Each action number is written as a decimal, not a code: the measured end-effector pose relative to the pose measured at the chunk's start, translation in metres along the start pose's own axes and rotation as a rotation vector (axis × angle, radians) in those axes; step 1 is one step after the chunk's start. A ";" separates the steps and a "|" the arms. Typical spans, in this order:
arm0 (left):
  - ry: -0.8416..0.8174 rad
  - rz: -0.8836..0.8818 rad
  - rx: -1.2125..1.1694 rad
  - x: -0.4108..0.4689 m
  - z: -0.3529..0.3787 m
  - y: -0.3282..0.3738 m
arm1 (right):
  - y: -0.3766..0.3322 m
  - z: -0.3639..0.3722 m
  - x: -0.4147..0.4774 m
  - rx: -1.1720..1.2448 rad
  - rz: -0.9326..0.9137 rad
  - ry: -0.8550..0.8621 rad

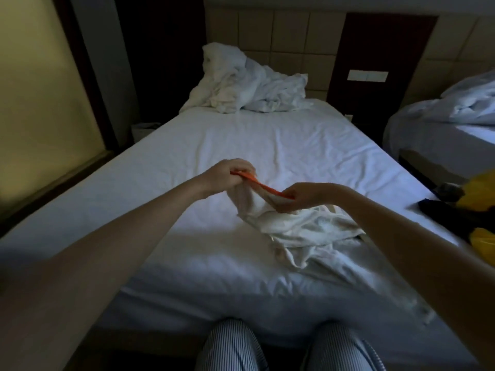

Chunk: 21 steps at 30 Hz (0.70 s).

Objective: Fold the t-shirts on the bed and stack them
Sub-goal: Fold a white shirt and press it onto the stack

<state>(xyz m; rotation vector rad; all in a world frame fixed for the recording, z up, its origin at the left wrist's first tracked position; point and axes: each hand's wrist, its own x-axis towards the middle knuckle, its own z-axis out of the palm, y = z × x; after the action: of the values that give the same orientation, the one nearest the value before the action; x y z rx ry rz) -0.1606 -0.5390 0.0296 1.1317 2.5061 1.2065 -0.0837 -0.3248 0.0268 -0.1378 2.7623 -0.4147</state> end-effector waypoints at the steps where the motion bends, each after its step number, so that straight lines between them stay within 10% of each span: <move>1: 0.000 -0.031 -0.169 -0.004 -0.001 0.008 | -0.001 -0.001 -0.004 -0.059 0.049 0.029; 5: -0.161 -0.106 -0.476 -0.018 -0.012 0.032 | 0.004 -0.022 -0.040 -0.401 0.257 0.112; 10: -0.289 -0.060 0.303 -0.026 -0.023 0.039 | 0.017 -0.041 -0.073 -0.680 0.261 0.143; 15: 0.081 0.059 0.749 -0.021 -0.030 0.065 | 0.032 -0.061 -0.089 -0.804 0.322 0.458; 21: 0.431 0.144 0.707 -0.014 -0.016 0.108 | 0.026 -0.085 -0.097 -0.241 0.411 0.775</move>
<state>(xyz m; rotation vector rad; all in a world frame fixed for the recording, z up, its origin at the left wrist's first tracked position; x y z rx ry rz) -0.0956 -0.5161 0.1150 1.3046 3.3882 0.6262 -0.0239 -0.2634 0.1261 0.6591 3.4546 -0.0079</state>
